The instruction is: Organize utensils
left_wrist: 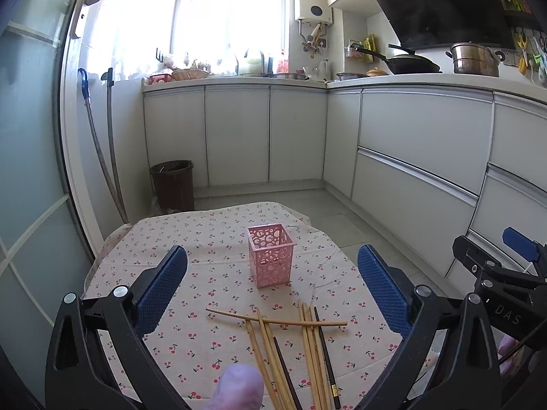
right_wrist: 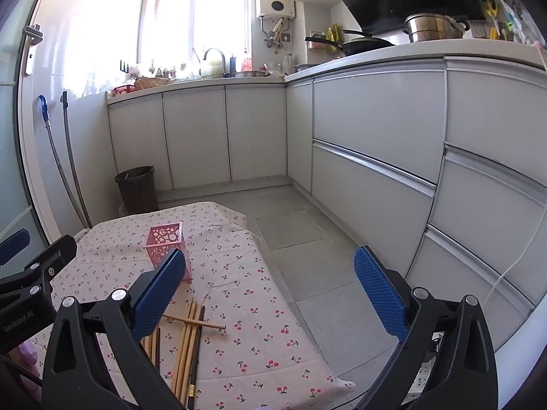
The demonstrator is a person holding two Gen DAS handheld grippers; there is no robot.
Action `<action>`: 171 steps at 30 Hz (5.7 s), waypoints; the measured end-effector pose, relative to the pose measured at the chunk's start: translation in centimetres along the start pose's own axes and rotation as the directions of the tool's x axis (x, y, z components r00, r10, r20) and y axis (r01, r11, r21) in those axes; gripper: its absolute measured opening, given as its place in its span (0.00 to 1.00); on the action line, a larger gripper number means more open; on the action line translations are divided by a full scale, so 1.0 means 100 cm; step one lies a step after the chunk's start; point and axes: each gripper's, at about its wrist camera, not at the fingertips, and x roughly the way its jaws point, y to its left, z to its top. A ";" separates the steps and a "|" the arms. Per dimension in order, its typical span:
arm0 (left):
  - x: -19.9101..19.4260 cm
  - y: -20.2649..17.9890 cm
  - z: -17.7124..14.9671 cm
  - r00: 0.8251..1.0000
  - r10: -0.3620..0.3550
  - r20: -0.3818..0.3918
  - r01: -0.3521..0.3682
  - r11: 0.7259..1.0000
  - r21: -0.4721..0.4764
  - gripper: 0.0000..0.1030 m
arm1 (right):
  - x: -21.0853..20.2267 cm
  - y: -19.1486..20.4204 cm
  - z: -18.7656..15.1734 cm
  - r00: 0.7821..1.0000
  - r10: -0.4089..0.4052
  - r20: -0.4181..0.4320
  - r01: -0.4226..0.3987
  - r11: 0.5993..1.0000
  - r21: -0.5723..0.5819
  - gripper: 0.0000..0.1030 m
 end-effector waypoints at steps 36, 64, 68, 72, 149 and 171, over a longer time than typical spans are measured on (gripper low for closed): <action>0.007 -0.003 -0.002 0.999 0.007 -0.031 -0.007 1.000 0.011 0.93 | 0.002 -0.001 0.001 1.000 0.000 -0.013 0.000 1.000 0.005 0.93; 0.041 0.027 -0.004 0.978 0.063 -0.200 -0.083 0.992 -0.095 0.93 | 0.023 -0.002 0.006 0.991 0.040 -0.128 -0.037 0.999 0.029 0.93; 0.084 0.075 -0.012 0.918 -0.008 -0.395 -0.122 0.946 -0.301 0.93 | 0.049 -0.004 0.019 0.968 0.087 -0.237 -0.072 0.995 0.071 0.93; 0.125 0.117 -0.031 0.840 -0.061 -0.539 -0.216 0.874 -0.436 0.93 | 0.093 -0.009 0.027 0.894 0.210 -0.395 -0.140 0.970 0.197 0.93; 0.038 0.250 0.025 0.921 -0.187 -0.343 -0.034 0.836 -0.547 0.04 | 0.275 0.276 -0.075 0.525 -0.073 -0.848 -0.309 0.912 -0.270 0.28; 0.028 0.264 0.029 0.944 -0.189 -0.270 -0.006 0.809 -0.588 0.04 | 0.216 0.253 -0.053 0.721 0.132 -0.680 -0.356 0.912 -0.201 0.06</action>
